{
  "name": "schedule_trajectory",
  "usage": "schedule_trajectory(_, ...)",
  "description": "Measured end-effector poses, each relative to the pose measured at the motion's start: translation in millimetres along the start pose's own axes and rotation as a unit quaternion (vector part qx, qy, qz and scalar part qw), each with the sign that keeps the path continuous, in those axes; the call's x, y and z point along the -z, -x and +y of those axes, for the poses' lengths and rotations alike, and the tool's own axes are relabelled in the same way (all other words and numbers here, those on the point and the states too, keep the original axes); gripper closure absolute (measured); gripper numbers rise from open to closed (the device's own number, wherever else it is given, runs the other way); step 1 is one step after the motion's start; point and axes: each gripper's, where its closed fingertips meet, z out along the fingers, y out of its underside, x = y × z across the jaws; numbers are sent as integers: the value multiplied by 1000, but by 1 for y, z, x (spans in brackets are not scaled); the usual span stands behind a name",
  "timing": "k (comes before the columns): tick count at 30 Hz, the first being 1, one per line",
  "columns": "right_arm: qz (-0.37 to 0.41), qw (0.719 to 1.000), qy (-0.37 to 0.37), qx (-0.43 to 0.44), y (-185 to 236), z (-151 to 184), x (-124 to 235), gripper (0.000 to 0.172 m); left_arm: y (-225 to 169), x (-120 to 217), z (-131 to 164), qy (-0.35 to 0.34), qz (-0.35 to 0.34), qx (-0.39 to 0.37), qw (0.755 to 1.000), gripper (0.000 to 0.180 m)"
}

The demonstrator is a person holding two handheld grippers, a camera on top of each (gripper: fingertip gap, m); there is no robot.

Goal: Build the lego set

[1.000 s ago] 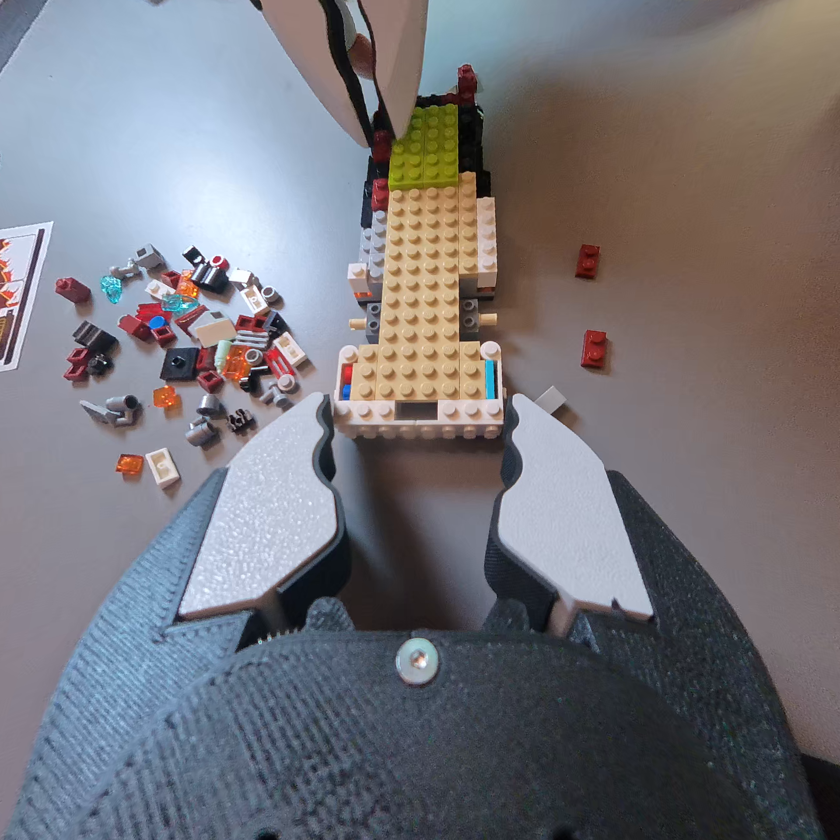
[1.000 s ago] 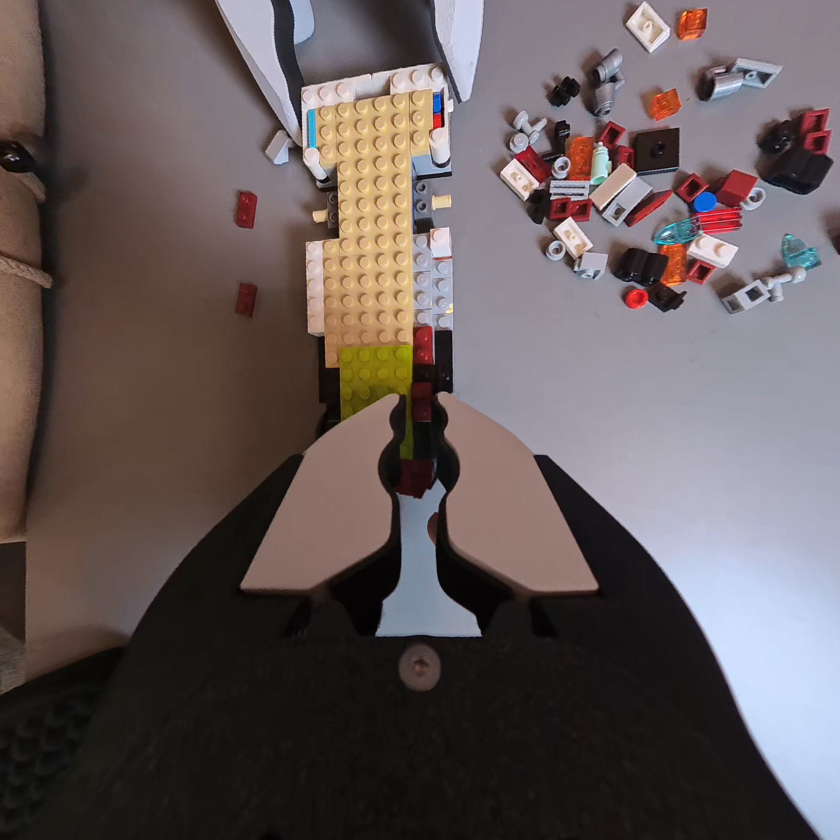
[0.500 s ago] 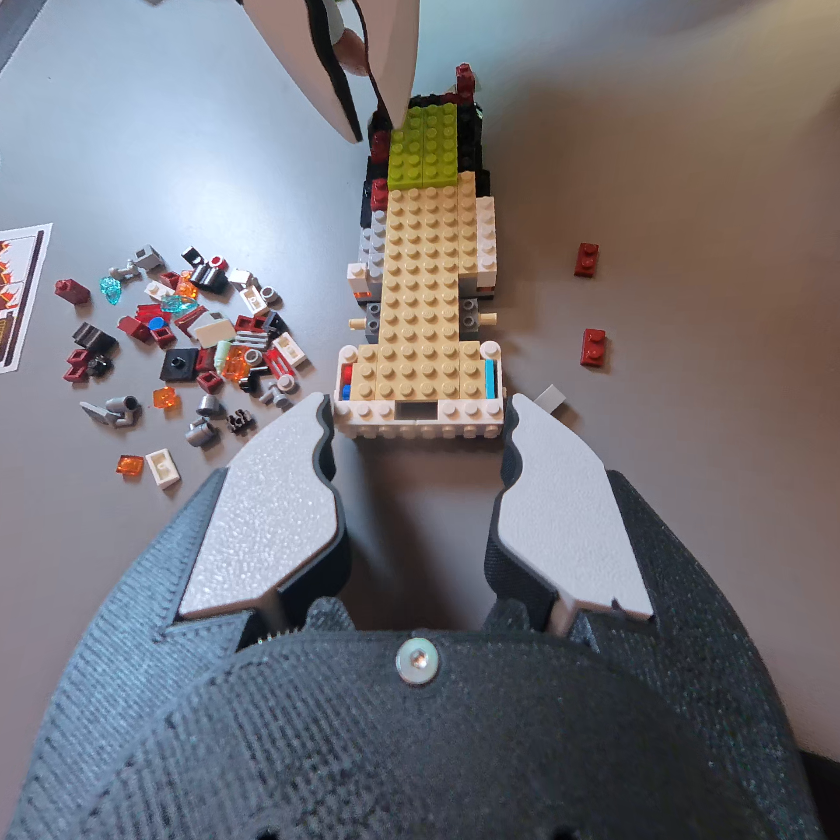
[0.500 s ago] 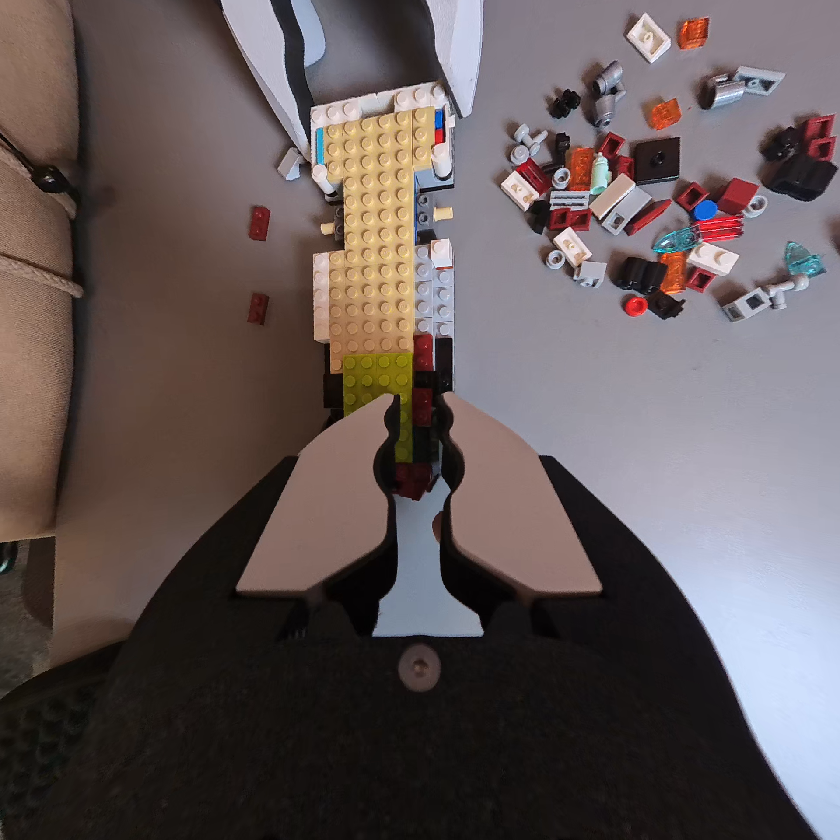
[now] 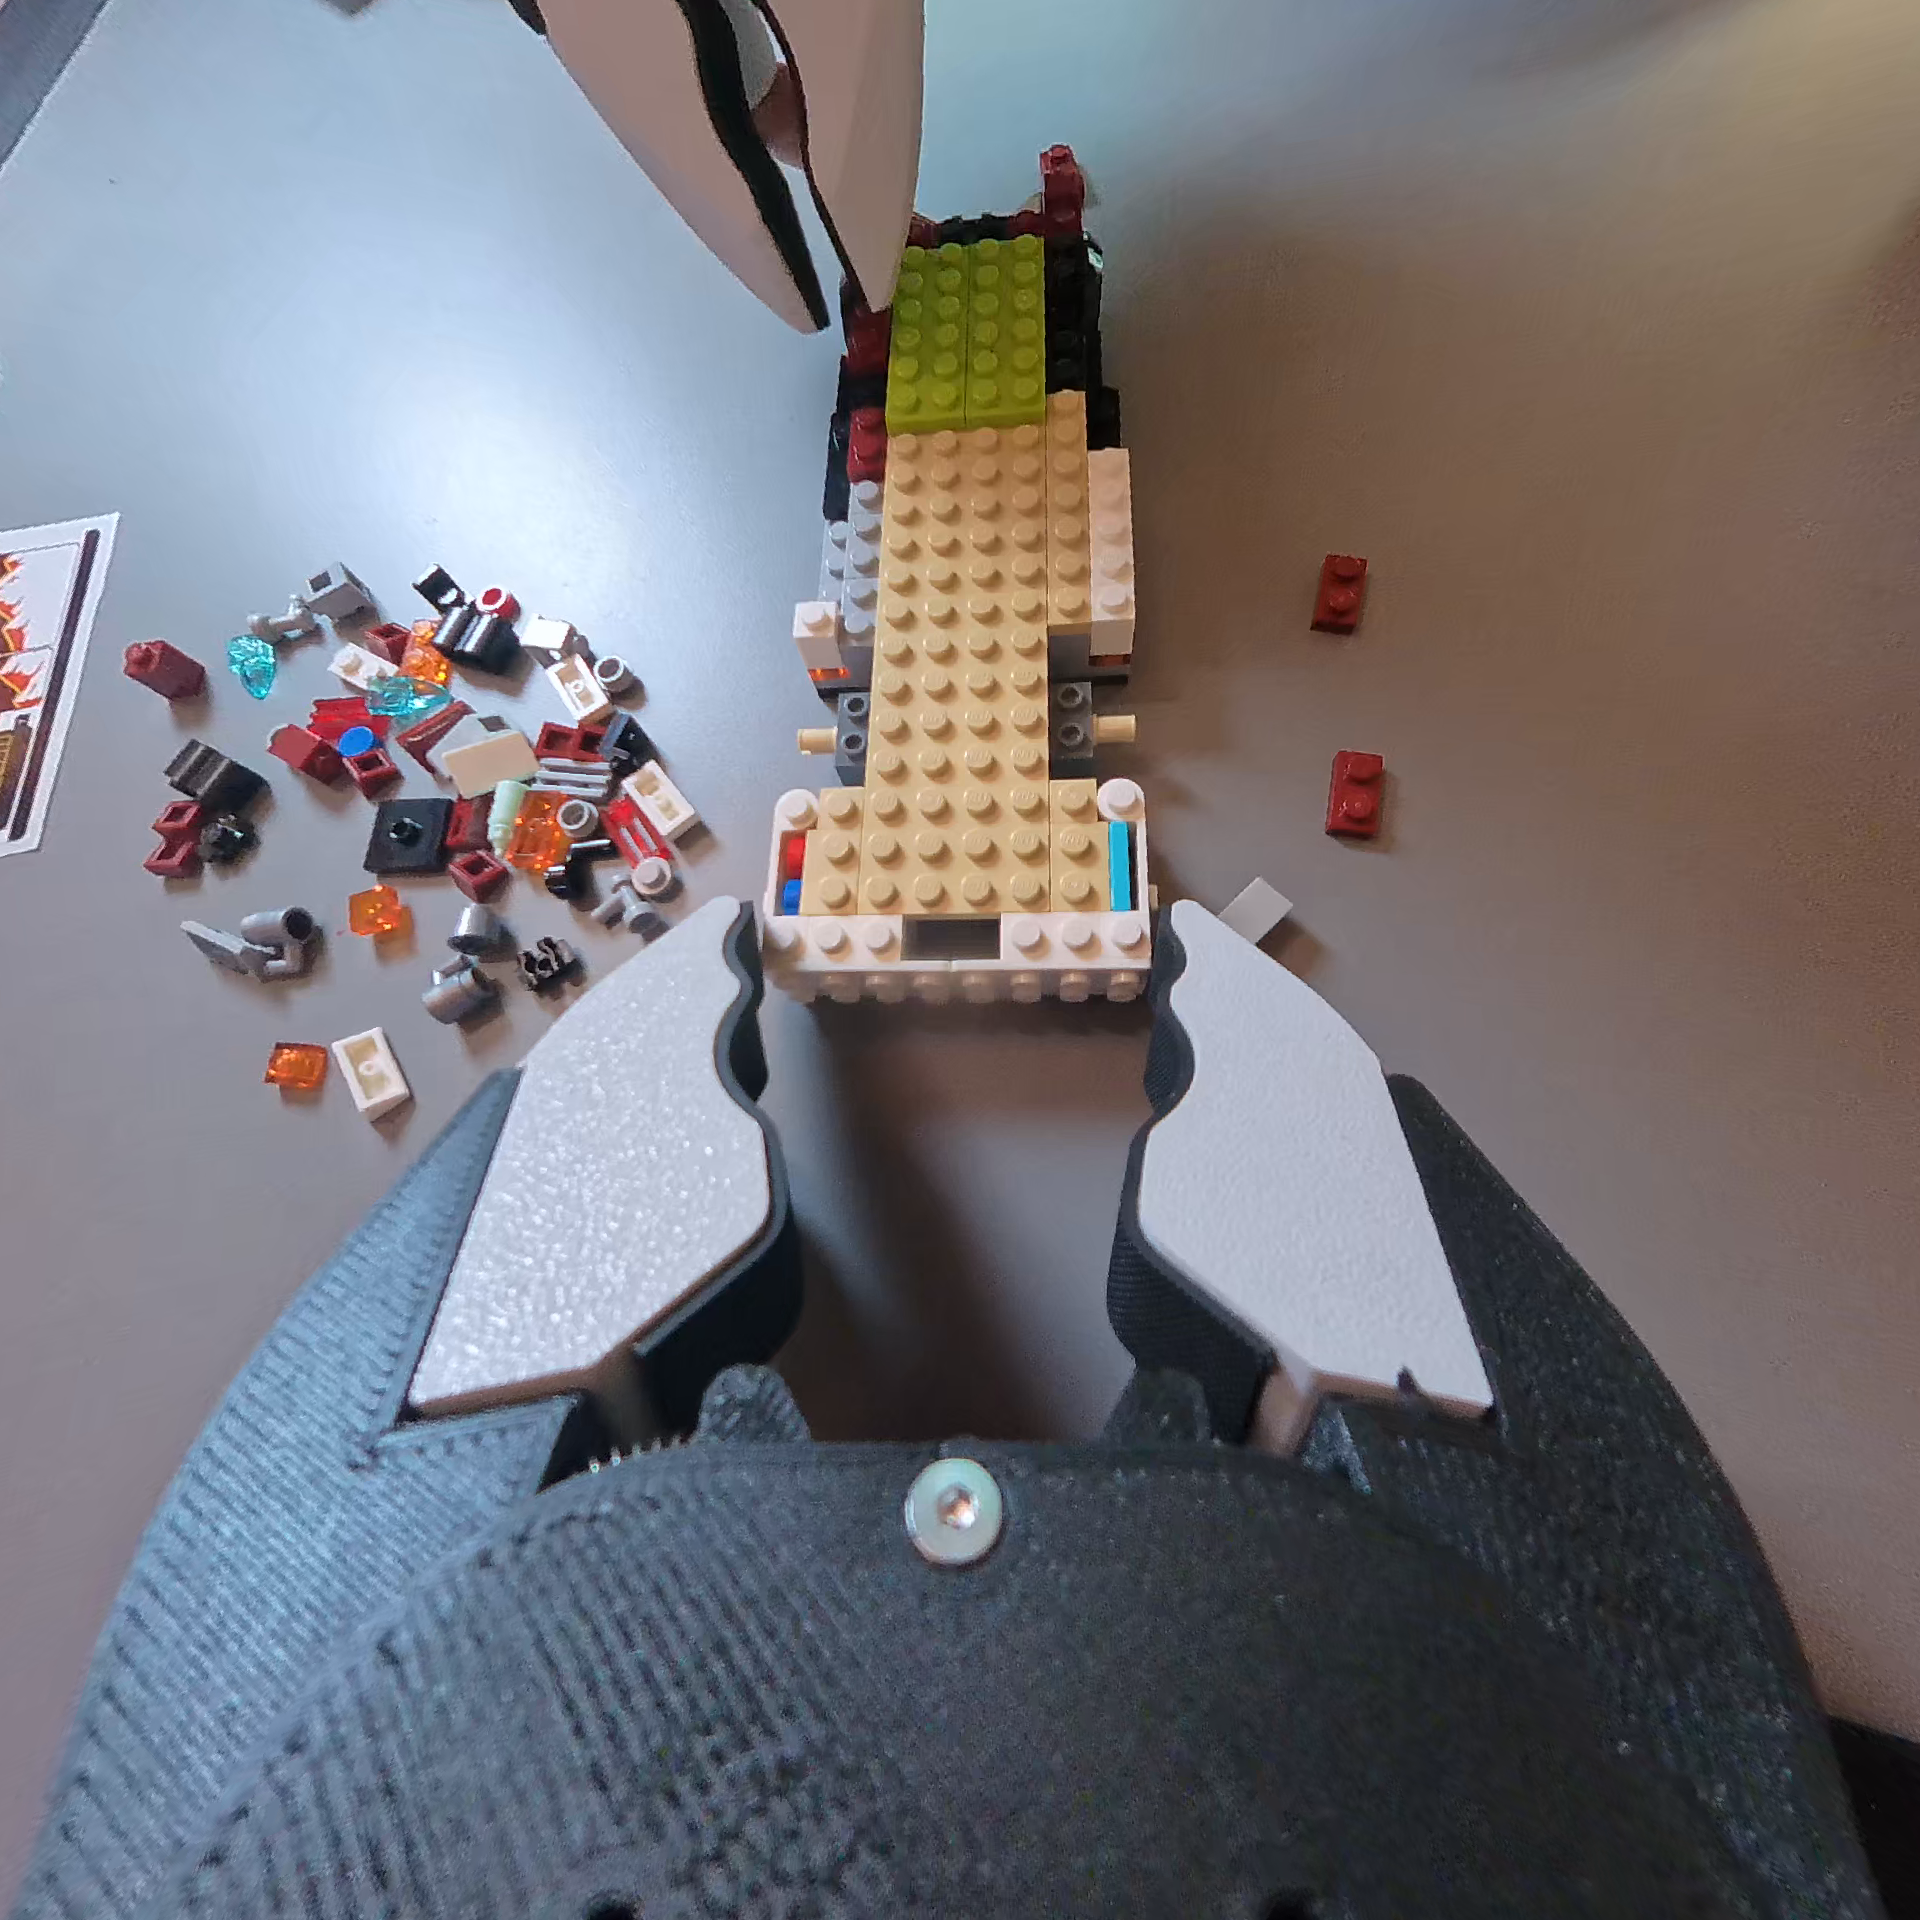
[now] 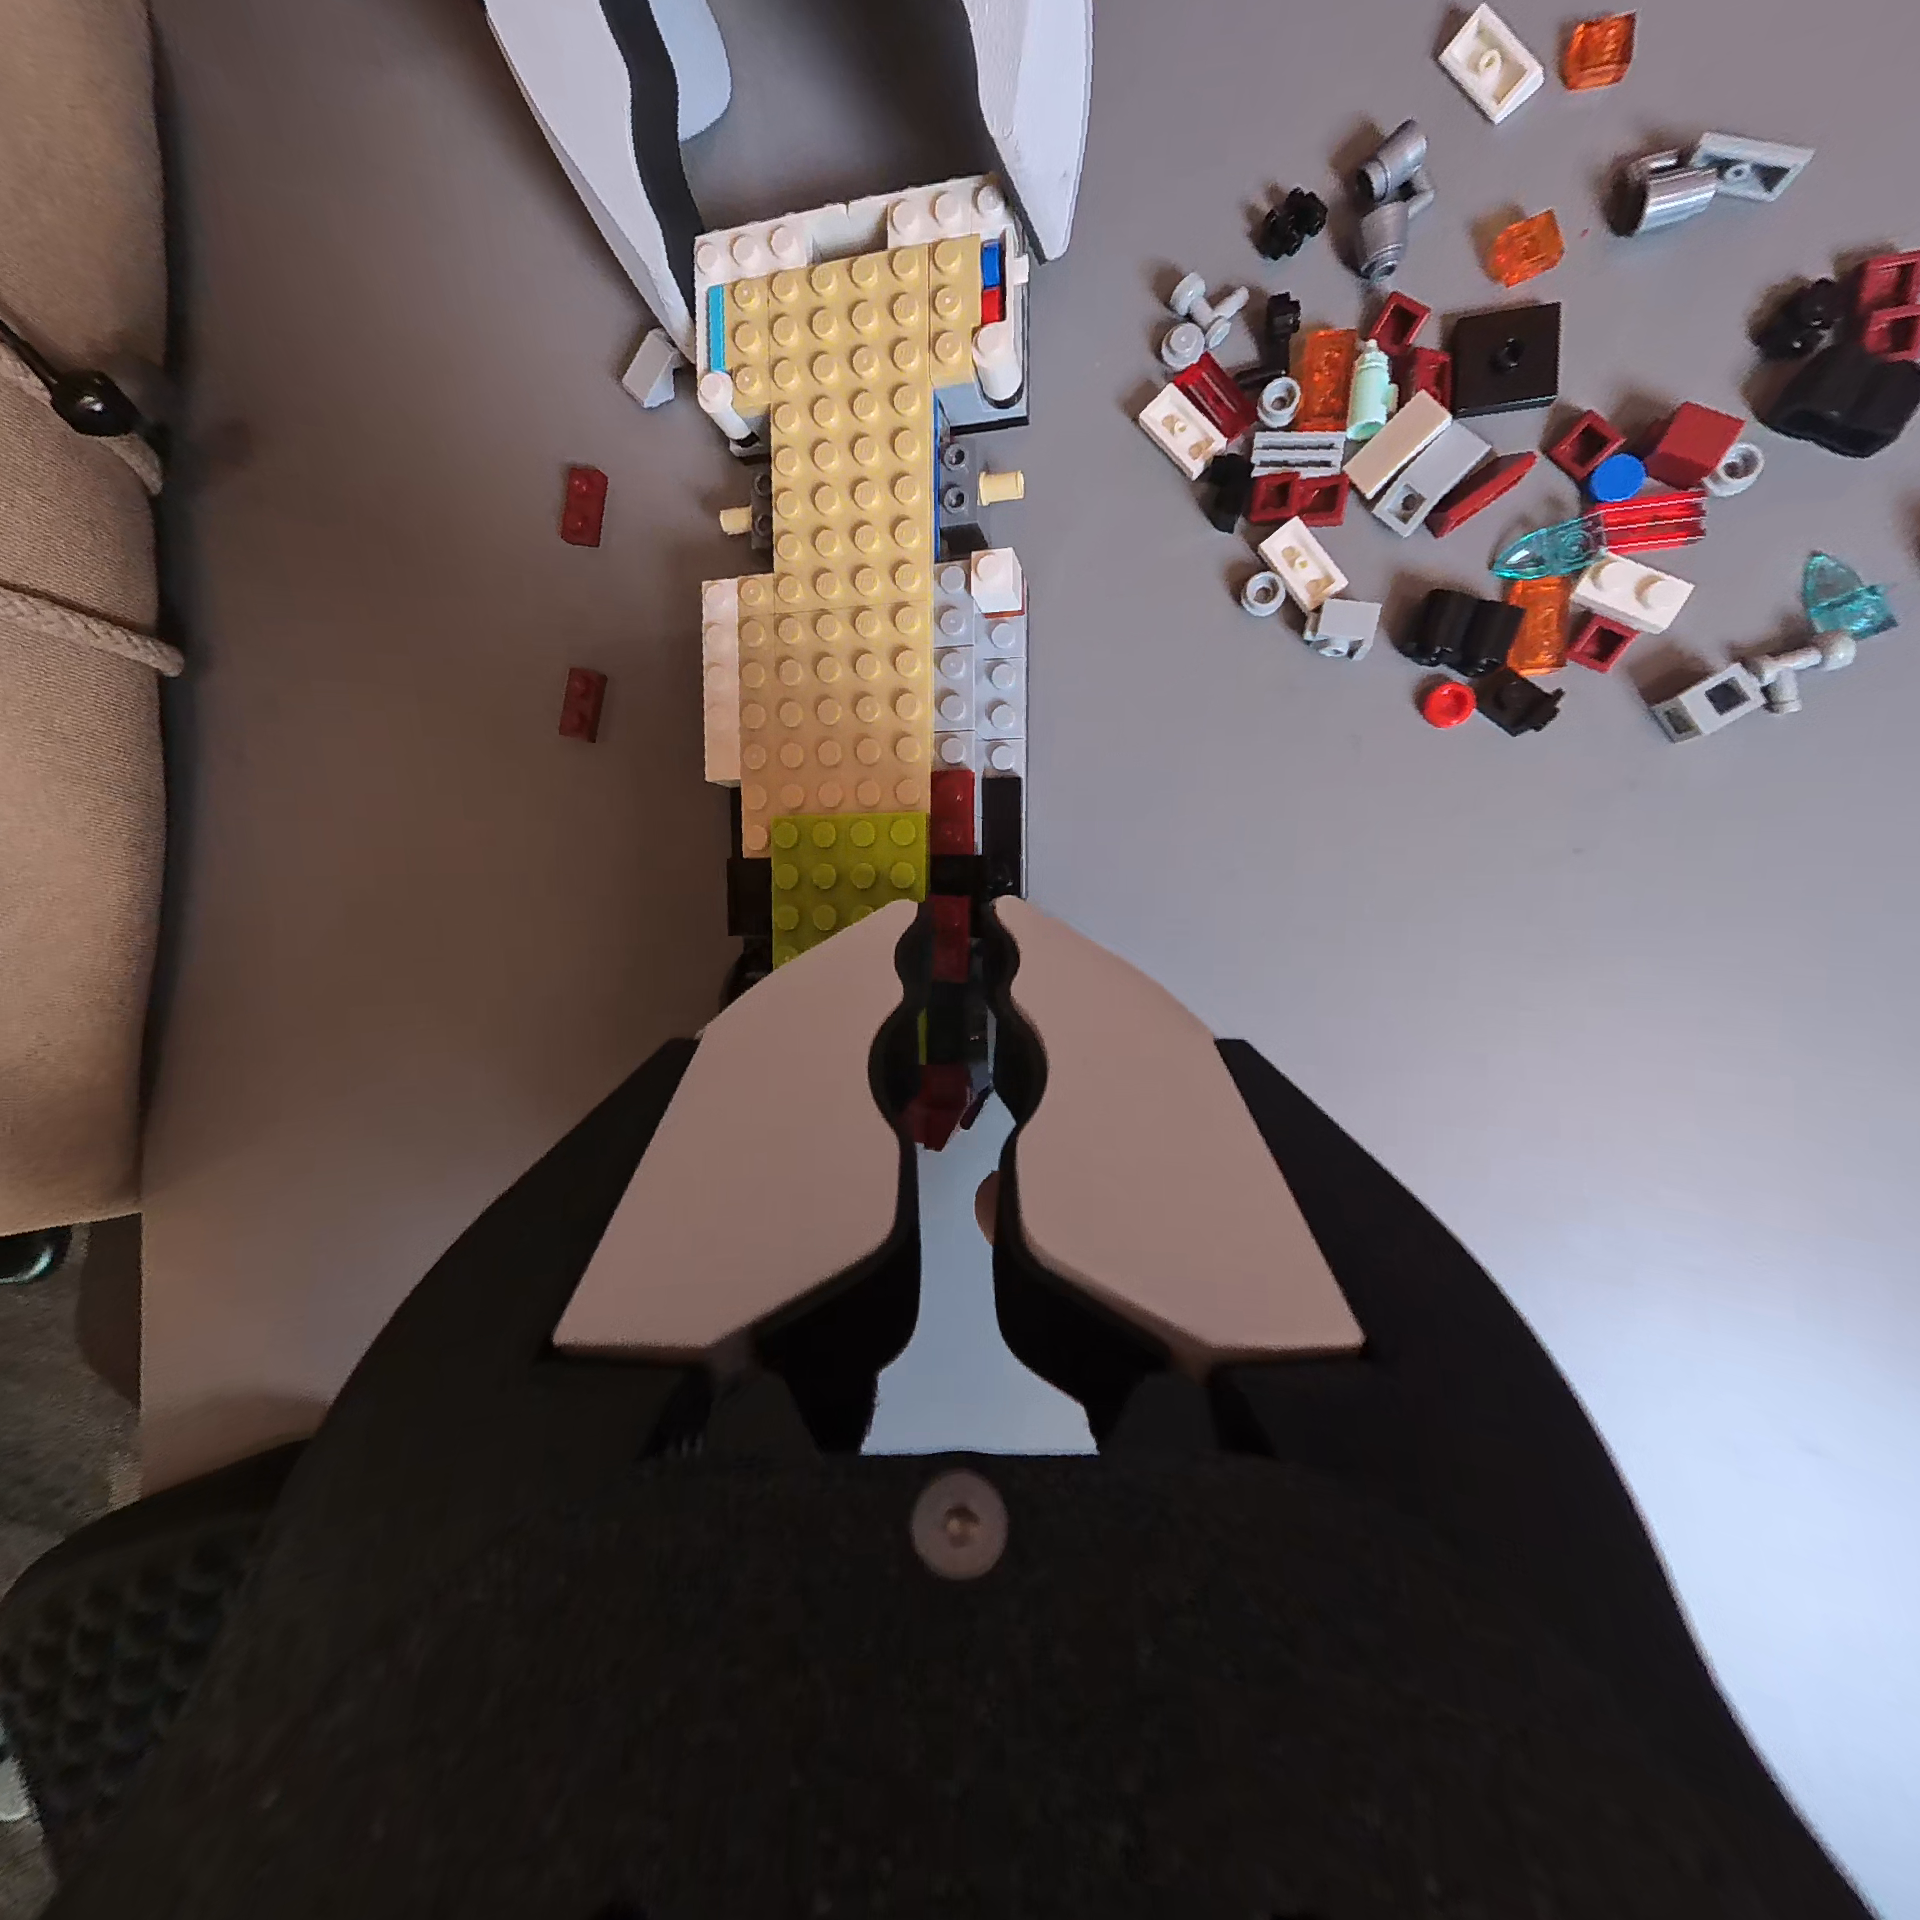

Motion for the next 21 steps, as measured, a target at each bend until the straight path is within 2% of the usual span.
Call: schedule_trajectory(21,-1,1000,6,-1,-3,1,0,163,0,0,0,0,1,-1,1000,108)
